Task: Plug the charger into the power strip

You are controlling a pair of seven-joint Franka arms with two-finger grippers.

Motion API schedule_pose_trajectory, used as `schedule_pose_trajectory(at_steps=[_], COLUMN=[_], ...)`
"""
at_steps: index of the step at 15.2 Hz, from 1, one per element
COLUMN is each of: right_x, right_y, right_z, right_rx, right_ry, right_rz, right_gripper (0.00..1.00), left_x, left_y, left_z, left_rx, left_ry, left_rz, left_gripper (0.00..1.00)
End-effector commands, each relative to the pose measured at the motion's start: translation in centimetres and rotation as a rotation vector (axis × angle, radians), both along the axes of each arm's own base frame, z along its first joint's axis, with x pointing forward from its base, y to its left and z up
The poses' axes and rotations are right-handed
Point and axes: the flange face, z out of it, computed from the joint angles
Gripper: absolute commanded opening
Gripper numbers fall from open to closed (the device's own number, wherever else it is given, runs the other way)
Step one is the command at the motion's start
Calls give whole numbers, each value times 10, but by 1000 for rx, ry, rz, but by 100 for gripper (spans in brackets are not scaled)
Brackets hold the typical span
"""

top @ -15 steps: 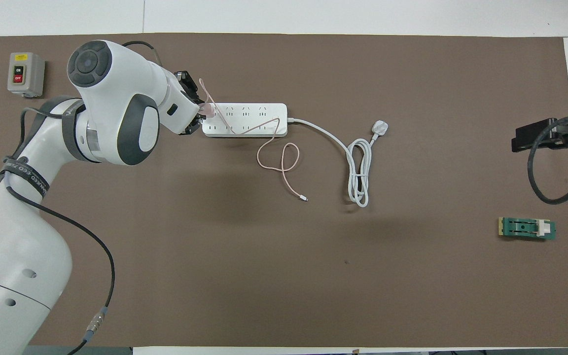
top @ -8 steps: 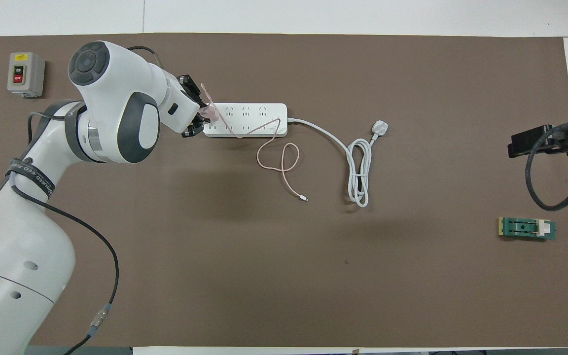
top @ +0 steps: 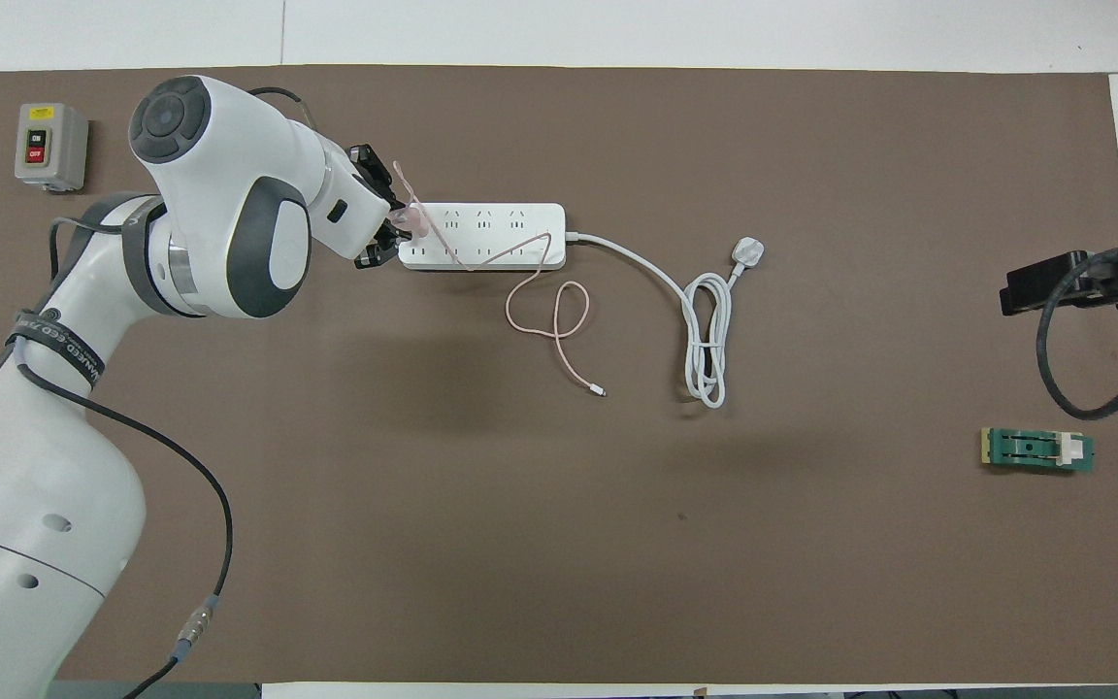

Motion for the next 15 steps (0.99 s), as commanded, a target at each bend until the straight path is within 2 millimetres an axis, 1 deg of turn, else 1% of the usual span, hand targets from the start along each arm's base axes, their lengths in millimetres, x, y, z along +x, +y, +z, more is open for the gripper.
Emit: schedule_pose_trajectory(at_steps=[1, 3, 7, 12, 15], right_x=[-10, -11, -12, -12, -13], right_y=[-5, -5, -7, -8, -15], right_z=[0, -1, 0, 1, 1], right_rx=[-13, -5, -4, -13, -13], right_ry=[14, 29, 29, 29, 34], right_rz=[23, 21, 20, 37, 49], right_gripper=[100, 100, 100, 100, 100], left_x=[5, 5, 3, 3, 3], left_y=[-1, 0, -5, -2, -1], left_z=[1, 0, 0, -1, -4], left_rx=[6, 7, 8, 22, 25], left_ry=[18, 18, 20, 22, 28], left_rz=[-2, 1, -4, -6, 7], left_gripper=[0, 0, 0, 0, 0])
